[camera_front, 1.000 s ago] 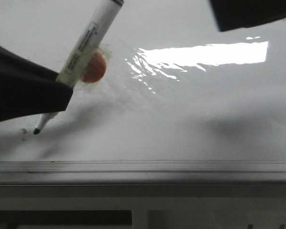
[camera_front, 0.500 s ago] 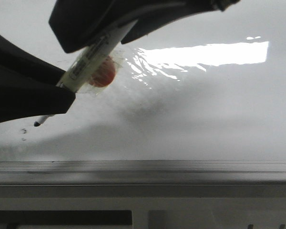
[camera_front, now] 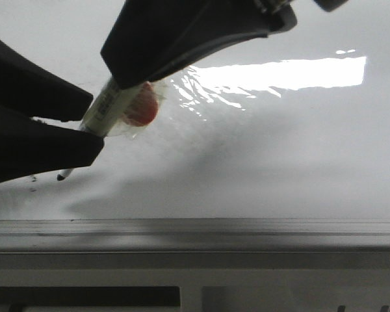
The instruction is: Write number 8 on whiteboard
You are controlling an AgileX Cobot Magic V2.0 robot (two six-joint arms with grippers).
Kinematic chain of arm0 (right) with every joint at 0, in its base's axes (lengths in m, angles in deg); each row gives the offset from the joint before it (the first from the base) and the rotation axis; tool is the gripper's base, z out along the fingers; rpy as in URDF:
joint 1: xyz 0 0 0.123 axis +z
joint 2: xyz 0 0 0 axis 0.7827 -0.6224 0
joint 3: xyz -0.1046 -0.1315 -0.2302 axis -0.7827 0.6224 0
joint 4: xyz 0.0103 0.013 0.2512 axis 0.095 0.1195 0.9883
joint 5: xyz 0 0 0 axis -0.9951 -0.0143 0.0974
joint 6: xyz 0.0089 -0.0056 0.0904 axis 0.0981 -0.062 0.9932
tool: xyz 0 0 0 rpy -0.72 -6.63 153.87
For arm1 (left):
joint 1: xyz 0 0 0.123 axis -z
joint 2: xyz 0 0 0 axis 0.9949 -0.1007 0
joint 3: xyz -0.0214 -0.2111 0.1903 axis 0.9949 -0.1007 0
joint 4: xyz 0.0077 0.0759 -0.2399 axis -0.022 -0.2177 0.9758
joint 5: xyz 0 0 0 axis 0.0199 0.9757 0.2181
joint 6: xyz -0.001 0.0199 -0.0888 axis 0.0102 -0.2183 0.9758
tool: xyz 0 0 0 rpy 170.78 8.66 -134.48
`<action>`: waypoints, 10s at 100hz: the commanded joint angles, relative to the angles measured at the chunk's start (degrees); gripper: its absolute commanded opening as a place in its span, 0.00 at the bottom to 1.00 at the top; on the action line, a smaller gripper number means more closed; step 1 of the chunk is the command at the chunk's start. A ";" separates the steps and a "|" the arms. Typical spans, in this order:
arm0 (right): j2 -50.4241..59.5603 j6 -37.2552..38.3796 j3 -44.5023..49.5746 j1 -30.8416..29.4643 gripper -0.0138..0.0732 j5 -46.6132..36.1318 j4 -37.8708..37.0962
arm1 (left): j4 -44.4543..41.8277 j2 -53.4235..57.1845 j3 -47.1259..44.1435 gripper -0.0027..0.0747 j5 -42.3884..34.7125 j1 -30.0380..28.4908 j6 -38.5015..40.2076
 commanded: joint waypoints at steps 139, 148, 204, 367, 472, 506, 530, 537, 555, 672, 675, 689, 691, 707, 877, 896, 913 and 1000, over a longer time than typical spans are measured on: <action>0.79 9.83 -13.59 -13.46 0.09 20.17 -5.78 | 18.69 26.21 1.95 0.45 11.42 -5.72 1.11; -0.78 9.98 -13.70 -10.71 0.09 14.31 -5.78 | 18.69 26.21 1.95 0.45 11.42 -5.72 1.11; -0.30 13.14 -17.86 -13.72 0.09 10.56 -10.48 | 18.83 25.13 1.20 0.45 10.95 -5.72 1.11; -3.19 13.67 -17.86 -2.49 0.09 20.12 -3.78 | 19.00 -7.78 1.67 0.01 -20.67 -0.14 1.11; 2.95 14.62 -17.86 -3.65 0.60 16.01 -3.65 | 65.07 0.10 1.67 0.01 3.06 -7.48 1.11; 2.95 14.62 -17.86 -3.65 0.60 16.11 -3.62 | 63.56 0.10 1.77 0.03 2.64 -7.48 1.11; 2.95 14.62 -17.86 -3.65 0.60 16.25 -3.62 | 62.17 0.10 1.77 0.51 2.36 -7.48 1.11; 3.00 14.62 -17.86 -3.65 0.60 16.25 -3.62 | 62.70 0.10 1.77 0.57 2.29 -7.48 1.11; 3.80 14.62 -17.75 -3.65 0.34 16.83 -7.34 | 62.63 3.07 1.77 0.56 0.74 -7.48 1.11; 57.04 14.47 33.83 -3.65 0.09 -14.23 -26.55 | 47.32 38.29 -11.65 0.01 8.60 -7.48 -2.60; 57.04 14.47 33.83 -3.65 0.09 -14.11 -26.55 | 47.32 38.29 -11.65 0.01 8.60 -7.48 -2.60; 57.04 14.47 33.83 -3.65 0.09 -14.11 -26.55 | 47.32 38.29 -11.65 0.01 8.60 -7.48 -2.60; 57.04 14.47 33.83 -3.65 0.09 -14.11 -26.55 | 47.32 38.29 -11.65 0.01 8.60 -7.48 -2.60; 57.04 14.47 33.83 -3.65 0.09 -14.11 -26.55 | 47.42 38.29 -12.05 0.01 8.60 -7.48 -2.60; 57.04 14.47 33.83 -3.65 0.09 -14.11 -26.55 | 38.10 56.92 -23.85 0.01 28.27 -46.36 1.84; 57.04 14.47 33.83 -3.65 0.09 -14.11 -26.55 | 38.10 56.92 -23.85 0.01 28.27 -46.36 1.84; 57.04 14.47 33.83 -3.65 0.09 -14.11 -26.55 | 38.10 56.92 -23.85 0.01 28.27 -46.36 1.84; 56.24 13.95 48.10 -48.11 0.09 -27.28 -13.46 | 38.10 56.92 -23.85 0.01 28.27 -46.36 1.84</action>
